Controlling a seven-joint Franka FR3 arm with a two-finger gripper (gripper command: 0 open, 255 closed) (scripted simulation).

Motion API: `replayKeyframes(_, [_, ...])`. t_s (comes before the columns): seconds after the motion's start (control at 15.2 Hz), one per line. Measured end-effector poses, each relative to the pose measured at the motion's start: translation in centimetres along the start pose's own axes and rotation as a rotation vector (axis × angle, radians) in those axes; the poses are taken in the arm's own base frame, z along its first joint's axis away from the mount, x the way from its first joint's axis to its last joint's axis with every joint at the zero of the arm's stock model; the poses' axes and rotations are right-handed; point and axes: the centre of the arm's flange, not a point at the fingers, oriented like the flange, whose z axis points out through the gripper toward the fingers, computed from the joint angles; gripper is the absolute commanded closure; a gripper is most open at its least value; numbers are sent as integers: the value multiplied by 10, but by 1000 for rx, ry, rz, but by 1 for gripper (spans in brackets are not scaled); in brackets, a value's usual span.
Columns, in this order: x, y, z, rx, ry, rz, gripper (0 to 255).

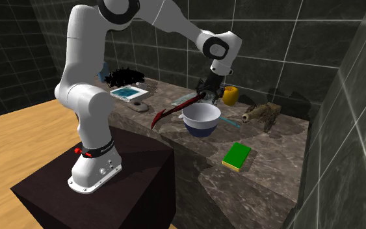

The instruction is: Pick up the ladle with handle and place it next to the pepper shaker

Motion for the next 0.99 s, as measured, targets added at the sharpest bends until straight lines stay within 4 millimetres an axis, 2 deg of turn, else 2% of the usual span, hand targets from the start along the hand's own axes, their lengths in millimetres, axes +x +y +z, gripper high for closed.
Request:
replayKeyframes(0.4, [22, 73, 23, 57, 36, -66, 0])
replayKeyframes(0.59, [25, 83, 38, 64, 41, -75, 0])
replayKeyframes(0.86, [27, 81, 61, 66, 42, -76, 0])
replayKeyframes(0.99, [26, 81, 66, 66, 42, -76, 0])
